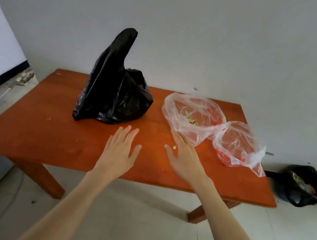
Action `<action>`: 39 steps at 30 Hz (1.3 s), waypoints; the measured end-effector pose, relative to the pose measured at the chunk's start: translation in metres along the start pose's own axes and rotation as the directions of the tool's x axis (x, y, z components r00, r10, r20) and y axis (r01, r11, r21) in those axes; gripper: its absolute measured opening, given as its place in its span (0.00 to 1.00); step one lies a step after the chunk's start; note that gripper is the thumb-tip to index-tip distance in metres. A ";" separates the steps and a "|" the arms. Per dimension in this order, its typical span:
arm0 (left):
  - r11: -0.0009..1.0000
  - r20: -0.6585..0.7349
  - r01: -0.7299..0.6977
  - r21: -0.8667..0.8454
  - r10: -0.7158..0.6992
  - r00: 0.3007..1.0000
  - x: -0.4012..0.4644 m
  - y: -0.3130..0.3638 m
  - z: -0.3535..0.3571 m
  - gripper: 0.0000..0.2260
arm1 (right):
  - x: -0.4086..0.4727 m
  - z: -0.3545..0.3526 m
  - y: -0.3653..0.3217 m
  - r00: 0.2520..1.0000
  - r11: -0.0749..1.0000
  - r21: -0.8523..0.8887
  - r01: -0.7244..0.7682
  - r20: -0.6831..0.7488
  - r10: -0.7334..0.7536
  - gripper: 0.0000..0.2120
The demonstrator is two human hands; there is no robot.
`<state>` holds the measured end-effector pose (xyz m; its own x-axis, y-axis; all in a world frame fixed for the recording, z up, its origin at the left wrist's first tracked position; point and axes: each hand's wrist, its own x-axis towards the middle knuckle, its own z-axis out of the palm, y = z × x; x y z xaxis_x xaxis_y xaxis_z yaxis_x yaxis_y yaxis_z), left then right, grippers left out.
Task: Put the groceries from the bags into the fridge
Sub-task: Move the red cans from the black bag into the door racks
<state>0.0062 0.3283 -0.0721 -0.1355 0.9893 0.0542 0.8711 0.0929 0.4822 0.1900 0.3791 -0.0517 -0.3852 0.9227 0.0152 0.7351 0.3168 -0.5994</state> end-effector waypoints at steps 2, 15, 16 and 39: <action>0.999 -0.069 0.008 -0.033 -0.010 0.998 0.036 -0.016 -0.012 0.24 | 0.038 0.001 -0.011 1.000 1.000 0.001 0.011 -0.003 -0.011 0.27; 0.990 -0.280 0.105 -0.098 -0.129 0.951 0.256 -0.120 -0.090 0.42 | 0.248 0.035 -0.089 0.994 0.997 0.069 0.045 -0.105 -0.038 0.50; 0.989 -0.227 0.117 -0.089 -0.135 0.965 0.272 -0.126 -0.091 0.43 | 0.262 0.042 -0.091 0.996 0.999 0.042 0.034 -0.088 -0.031 0.49; 0.717 0.281 0.288 -0.634 -0.133 0.950 0.380 -0.108 -0.082 0.11 | 0.302 -0.043 -0.086 0.792 -0.119 0.982 -0.149 0.191 0.580 0.21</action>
<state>-0.1783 0.6845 -0.0323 -0.1118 0.9596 -0.2583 0.2866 0.2801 0.9162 0.0344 0.6403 0.0394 0.0148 0.8727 -0.4881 -0.5779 -0.3909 -0.7164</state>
